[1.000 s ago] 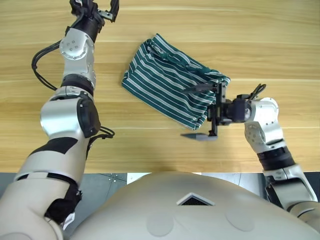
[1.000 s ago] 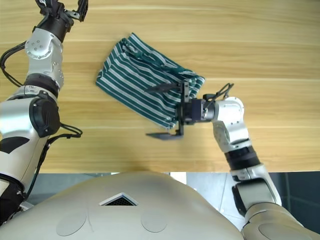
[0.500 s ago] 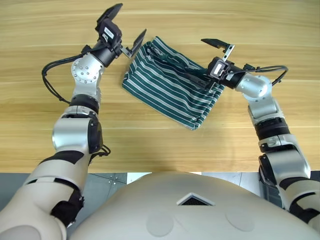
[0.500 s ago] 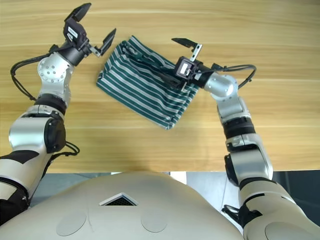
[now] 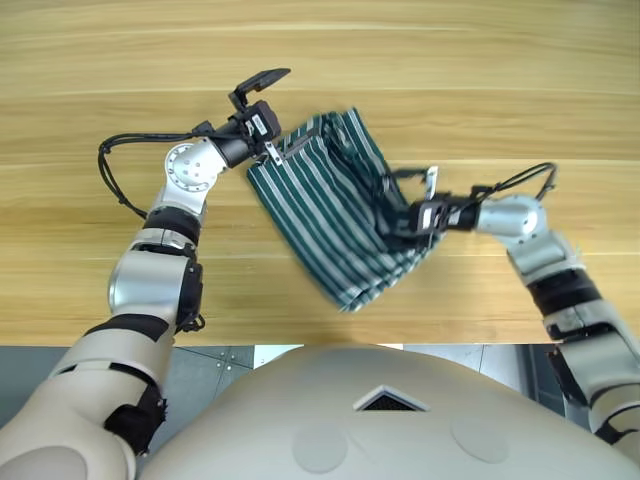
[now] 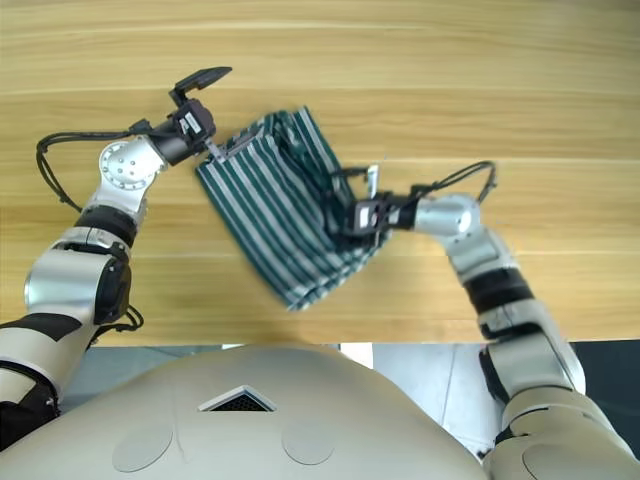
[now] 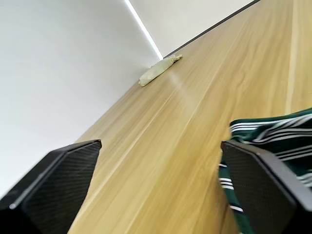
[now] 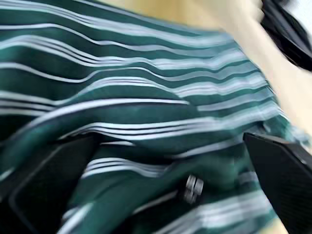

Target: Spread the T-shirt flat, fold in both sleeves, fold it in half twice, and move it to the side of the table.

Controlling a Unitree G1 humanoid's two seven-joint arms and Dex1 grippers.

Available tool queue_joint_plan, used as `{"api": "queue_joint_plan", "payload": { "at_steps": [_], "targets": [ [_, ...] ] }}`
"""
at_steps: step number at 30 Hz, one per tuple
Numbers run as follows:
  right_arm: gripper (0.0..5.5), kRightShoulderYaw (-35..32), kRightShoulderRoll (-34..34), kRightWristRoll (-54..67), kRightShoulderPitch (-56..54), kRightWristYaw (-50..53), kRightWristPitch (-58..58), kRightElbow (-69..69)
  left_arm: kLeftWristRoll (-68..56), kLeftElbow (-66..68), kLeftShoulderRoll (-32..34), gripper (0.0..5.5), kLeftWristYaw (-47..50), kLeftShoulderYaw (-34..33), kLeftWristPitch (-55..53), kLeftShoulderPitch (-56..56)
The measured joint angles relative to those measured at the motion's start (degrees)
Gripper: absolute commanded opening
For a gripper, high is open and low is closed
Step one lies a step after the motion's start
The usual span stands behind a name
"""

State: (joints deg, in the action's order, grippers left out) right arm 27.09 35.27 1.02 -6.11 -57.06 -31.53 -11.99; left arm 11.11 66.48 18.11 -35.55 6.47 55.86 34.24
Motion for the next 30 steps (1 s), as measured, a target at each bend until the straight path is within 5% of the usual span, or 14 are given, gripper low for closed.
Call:
{"api": "queue_joint_plan", "payload": {
  "at_steps": [6, 13, 20, 30],
  "targets": [
    [5.4, -0.8, -0.96, 6.46, 1.03, -2.59, 3.9, 9.34, 0.04, -0.77, 1.73, 4.55, -0.17, 1.51, 0.43, -0.73],
    [5.4, -4.19, -14.27, -6.98, -10.68, 16.83, 4.49, -5.33, 0.1, -2.51, 3.31, 4.55, -1.47, 3.48, 1.59, -1.84],
    [5.4, -2.29, -20.55, -17.15, -16.95, 27.71, 1.28, -21.9, 2.51, -2.39, 3.81, 4.55, 2.76, 4.36, 1.01, -1.73],
    [5.4, -8.3, -13.96, -17.71, -19.61, 31.7, -1.5, -30.32, 4.87, -1.81, 3.81, 4.55, 6.88, 5.73, 0.23, -1.64]
  ]
}}
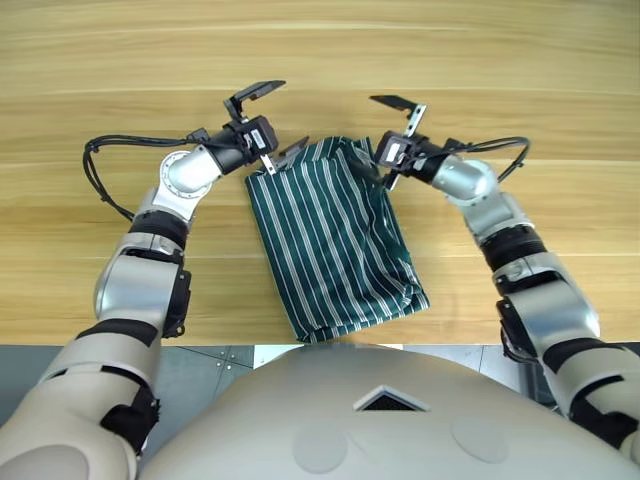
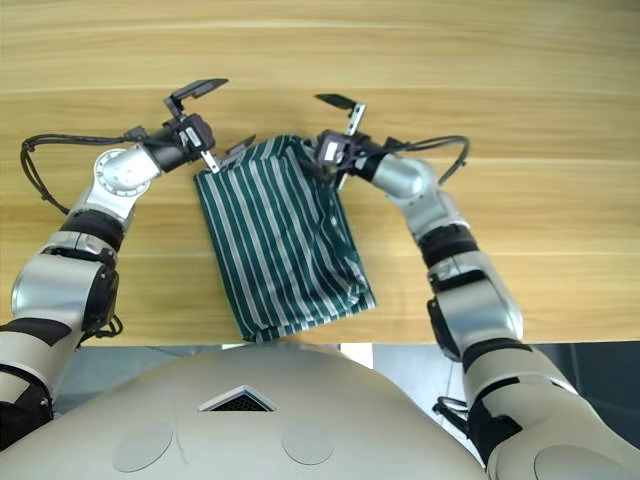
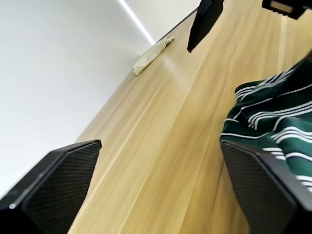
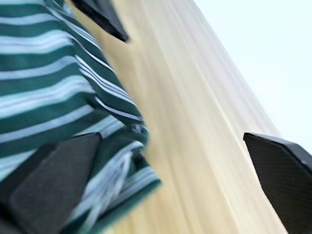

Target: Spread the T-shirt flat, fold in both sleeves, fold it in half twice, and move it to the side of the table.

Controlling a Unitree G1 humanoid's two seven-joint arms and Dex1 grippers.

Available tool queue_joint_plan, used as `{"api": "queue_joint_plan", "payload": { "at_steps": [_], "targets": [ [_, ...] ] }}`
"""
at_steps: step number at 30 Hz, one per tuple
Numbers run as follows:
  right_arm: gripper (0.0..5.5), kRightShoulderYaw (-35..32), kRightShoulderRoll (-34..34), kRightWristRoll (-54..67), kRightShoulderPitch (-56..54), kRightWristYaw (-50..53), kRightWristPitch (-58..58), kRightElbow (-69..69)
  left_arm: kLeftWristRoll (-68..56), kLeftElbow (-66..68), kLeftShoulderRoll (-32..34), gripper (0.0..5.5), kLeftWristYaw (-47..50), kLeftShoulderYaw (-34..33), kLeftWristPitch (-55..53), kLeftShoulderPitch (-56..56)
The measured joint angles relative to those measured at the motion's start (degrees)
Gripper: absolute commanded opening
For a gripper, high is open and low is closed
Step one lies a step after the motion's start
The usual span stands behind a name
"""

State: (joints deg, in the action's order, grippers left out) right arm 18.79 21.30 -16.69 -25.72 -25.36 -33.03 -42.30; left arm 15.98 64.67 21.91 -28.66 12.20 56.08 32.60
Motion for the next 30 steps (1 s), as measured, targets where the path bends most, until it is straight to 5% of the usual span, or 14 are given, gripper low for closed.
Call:
{"api": "queue_joint_plan", "payload": {
  "at_steps": [10, 18, 23, 30],
  "targets": [
    [5.4, -3.49, 2.59, 3.5, 1.45, -2.42, -2.19, -0.01, -0.44, 0.36, -0.01, 4.55, 0.09, 0.83, 0.28, -0.03],
    [5.4, -5.39, 8.66, 26.56, 12.3, -21.67, 2.15, 29.65, -30.87, -21.0, 3.6, 4.55, -36.19, -0.67, -7.08, -10.74],
    [5.4, -6.13, 13.11, 26.55, 16.57, -25.88, 5.31, 33.13, -22.31, -18.83, 10.81, 4.55, -41.31, 2.33, -6.38, -12.83],
    [5.4, 0.07, 14.19, 15.23, 18.85, -28.42, 6.72, 29.46, -7.48, -12.72, 12.51, 4.55, -30.32, 6.16, -2.17, -8.43]
  ]
}}
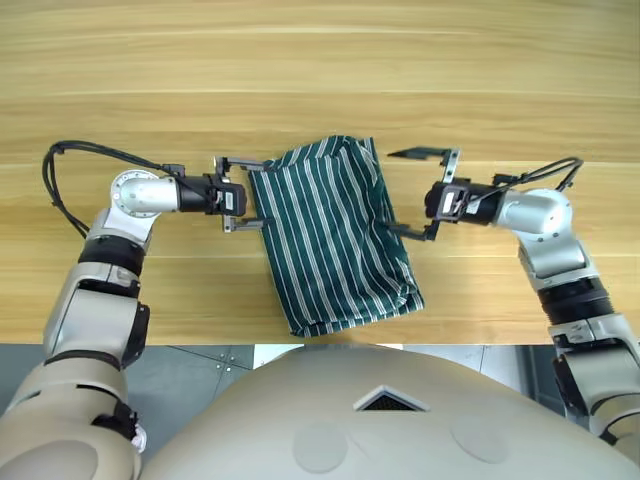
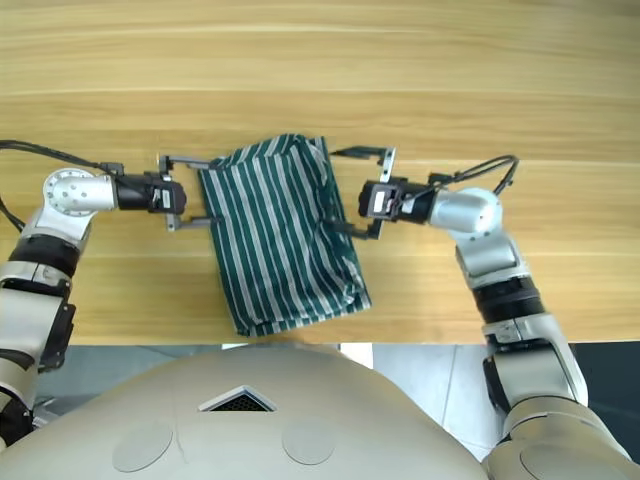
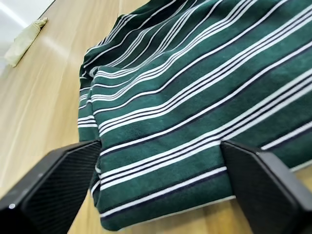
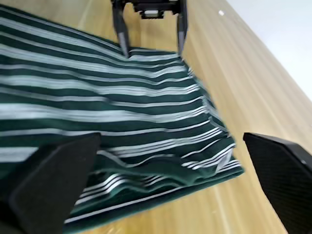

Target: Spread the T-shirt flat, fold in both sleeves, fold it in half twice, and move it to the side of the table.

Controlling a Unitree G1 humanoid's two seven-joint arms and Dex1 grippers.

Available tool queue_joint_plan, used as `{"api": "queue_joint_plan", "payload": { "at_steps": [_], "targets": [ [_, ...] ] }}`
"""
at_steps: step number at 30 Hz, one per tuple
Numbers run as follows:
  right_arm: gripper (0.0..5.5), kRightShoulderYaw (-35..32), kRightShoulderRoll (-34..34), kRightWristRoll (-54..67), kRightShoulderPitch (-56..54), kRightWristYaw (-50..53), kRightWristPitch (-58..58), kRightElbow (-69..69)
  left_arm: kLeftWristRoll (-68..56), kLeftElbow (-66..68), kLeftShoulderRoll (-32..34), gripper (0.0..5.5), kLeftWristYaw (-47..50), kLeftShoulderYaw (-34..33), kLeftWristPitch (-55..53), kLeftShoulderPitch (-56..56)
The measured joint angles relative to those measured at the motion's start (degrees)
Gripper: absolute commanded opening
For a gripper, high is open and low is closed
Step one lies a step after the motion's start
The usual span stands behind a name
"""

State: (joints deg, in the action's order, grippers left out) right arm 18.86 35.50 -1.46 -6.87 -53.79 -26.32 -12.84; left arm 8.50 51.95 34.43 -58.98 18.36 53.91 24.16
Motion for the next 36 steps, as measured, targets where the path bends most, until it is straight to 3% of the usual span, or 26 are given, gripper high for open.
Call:
{"api": "queue_joint_plan", "payload": {
  "at_steps": [7, 19, 29, 34, 36],
  "targets": [
    [5.4, 3.11, -1.34, -3.41, -1.95, 1.33, -1.97, -5.3, 10.78, 6.75, -5.11, 4.55, 19.77, 2.78, -0.4, 5.99],
    [5.4, 1.36, 1.43, -1.27, -0.04, -0.84, -0.51, -1.95, 14.79, 11.95, -5.74, 4.55, 28.5, 4.04, 0.73, 8.83],
    [5.4, -6.72, 3.13, 4.86, 0.06, -0.78, -0.16, 3.54, 9.34, 10.07, -2.43, 4.55, 25.49, 0.54, 3.16, 8.5],
    [5.4, -7.62, 7.66, 4.31, 1.91, -2.93, 0.25, 5.52, -8.17, -3.54, 0.01, 4.55, 10.94, -1.94, 1.9, 3.2],
    [5.4, -8.04, 13.93, 3.76, 6.56, -6.62, 1.8, 7.77, -14.61, -14.31, 7.33, 4.55, 2.42, -1.77, -1.34, -5.06]
  ]
}}
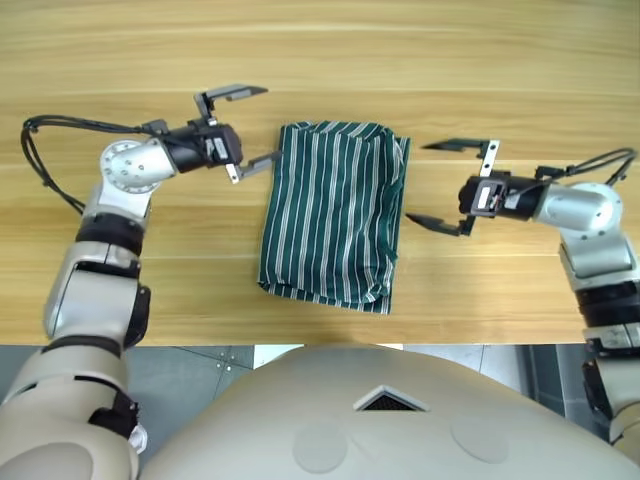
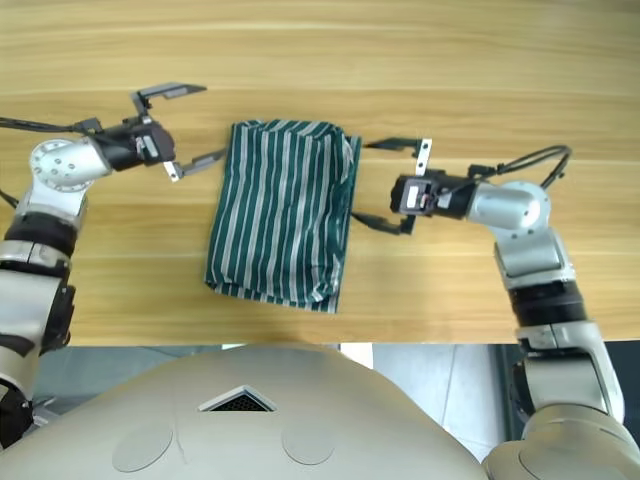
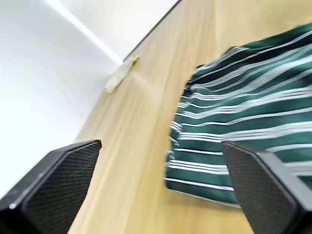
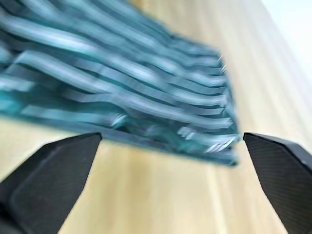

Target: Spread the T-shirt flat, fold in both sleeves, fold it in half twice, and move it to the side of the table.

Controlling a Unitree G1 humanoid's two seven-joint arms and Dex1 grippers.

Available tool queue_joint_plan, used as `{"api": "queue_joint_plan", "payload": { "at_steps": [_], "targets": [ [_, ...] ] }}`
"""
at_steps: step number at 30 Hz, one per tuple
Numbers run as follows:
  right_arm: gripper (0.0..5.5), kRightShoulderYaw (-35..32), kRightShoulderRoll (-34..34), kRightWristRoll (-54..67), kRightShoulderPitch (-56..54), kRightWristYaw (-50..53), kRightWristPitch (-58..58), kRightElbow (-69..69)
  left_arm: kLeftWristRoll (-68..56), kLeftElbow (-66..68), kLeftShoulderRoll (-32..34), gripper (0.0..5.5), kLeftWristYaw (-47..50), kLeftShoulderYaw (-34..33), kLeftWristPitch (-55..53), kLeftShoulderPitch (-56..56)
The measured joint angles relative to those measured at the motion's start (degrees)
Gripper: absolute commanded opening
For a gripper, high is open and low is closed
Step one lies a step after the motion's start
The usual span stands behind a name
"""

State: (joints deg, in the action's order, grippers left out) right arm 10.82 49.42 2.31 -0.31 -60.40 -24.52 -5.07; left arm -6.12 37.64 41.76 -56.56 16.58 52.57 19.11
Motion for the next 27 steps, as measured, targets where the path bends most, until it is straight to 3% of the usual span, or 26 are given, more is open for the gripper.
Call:
{"api": "queue_joint_plan", "payload": {
  "at_steps": [5, 8, 12, 16, 27],
  "targets": [
    [5.4, -0.6, 7.5, 0.07, 7.74, -4.97, 2.81, 9.19, 2.59, -12.83, 14.49, 4.55, -6.03, -0.21, -2.93, -17.22],
    [5.4, 0.62, 8.08, -0.05, 9.55, -6.01, 3.46, 12.04, 8.18, -15.63, 16.62, 4.55, -4.2, -0.3, -0.98, -20.95],
    [5.4, 4.14, 6.76, -1.63, 9.92, -6.68, 4.46, 12.71, 13.9, -17.31, 16.01, 4.55, 0.09, -0.6, 0.74, -20.3],
    [5.4, 9.43, 0.76, -3.52, 8.92, -5.88, 5.19, 11.56, 17.53, -20.1, 13.24, 4.55, 2.19, 1.4, 0.47, -18.73],
    [5.4, 10.61, -2.22, -3.21, 8.44, -4.55, 5.27, 10.81, 15.33, -24.4, 11.96, 4.55, 0.78, 7.38, -0.23, -17.46]
  ]
}}
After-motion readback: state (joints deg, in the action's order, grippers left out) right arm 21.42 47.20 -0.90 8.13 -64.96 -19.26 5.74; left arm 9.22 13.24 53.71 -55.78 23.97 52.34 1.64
